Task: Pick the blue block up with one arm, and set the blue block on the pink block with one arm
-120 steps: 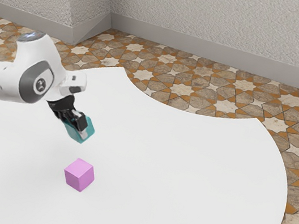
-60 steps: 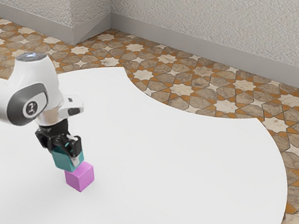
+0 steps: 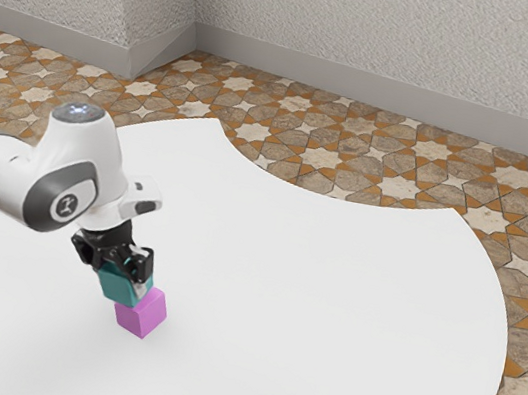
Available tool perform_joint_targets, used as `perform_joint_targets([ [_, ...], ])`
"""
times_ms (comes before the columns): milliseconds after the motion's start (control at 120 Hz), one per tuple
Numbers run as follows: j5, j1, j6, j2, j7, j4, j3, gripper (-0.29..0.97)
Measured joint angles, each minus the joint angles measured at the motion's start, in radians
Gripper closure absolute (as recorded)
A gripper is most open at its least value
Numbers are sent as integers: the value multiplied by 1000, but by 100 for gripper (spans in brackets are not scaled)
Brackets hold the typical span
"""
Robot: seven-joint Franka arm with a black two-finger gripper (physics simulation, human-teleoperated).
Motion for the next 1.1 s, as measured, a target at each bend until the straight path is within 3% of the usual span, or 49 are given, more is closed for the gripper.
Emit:
perform_joint_targets([
  [267, 9, 0, 20, 3, -46, 1, -25, 37],
  [500, -12, -1, 27, 0, -52, 2, -35, 14],
  [692, -11, 0, 8, -162, -50, 27, -40, 6],
  [792, 7, 0, -85, -192, -35, 238, -19, 4],
  [950, 56, 30, -362, -34, 0, 670, 0, 2],
  [1100, 91, 31, -552, 7, 28, 743, -1, 1],
])
